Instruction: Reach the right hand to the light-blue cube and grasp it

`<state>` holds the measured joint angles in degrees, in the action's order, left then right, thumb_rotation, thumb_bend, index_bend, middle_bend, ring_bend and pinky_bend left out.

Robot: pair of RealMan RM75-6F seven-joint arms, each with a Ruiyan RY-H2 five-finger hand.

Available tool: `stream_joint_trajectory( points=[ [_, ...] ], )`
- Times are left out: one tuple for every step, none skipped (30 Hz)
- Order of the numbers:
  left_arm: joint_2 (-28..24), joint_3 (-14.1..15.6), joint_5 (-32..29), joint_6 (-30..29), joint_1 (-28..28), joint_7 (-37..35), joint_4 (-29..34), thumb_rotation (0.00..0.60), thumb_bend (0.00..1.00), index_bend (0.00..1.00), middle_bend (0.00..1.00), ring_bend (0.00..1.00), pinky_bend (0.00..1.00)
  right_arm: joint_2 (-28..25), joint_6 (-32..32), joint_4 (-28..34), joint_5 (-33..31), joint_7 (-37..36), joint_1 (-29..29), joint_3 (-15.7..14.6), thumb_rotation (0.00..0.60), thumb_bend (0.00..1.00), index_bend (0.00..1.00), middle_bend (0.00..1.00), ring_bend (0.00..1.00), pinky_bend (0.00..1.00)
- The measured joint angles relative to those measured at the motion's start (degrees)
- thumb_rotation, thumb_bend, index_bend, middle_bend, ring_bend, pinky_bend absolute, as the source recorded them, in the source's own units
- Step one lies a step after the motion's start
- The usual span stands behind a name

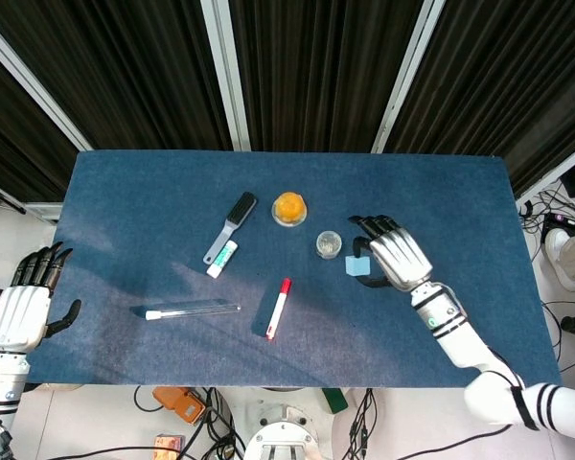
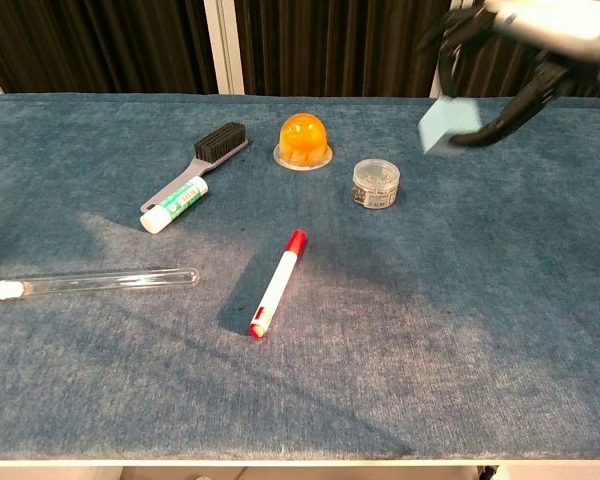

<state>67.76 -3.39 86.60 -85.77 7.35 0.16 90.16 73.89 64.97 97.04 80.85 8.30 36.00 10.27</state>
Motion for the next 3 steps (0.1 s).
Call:
stream_joint_trajectory(
  points=[
    [0.01, 0.00, 0.00, -0.02, -0.01, 0.08, 0.04, 0.600, 0.33, 0.08, 0.00, 0.00, 0.08, -1.10, 1.65, 1.05, 0.85, -0.47, -0.85, -0.01, 0.600, 0.32, 0.68, 0.25, 0.27, 0.26],
    [0.02, 0.00, 0.03, -0.04, -0.01, 0.15, 0.07, 0.600, 0.33, 0.08, 0.00, 0.00, 0.08, -2.58, 3.82, 2.39, 2.03, -1.15, -2.01, -0.02, 0.600, 0.32, 0.68, 0.25, 0.27, 0.26],
    [0.03, 0.01, 0.05, -0.06, -0.02, 0.22, 0.08, 0.600, 0.33, 0.08, 0.00, 0.00, 0.08, -3.68, 5.39, 3.34, 2.94, -1.68, -2.88, -0.04, 0.600, 0.32, 0.68, 0.25, 0.27, 0.26]
  ],
)
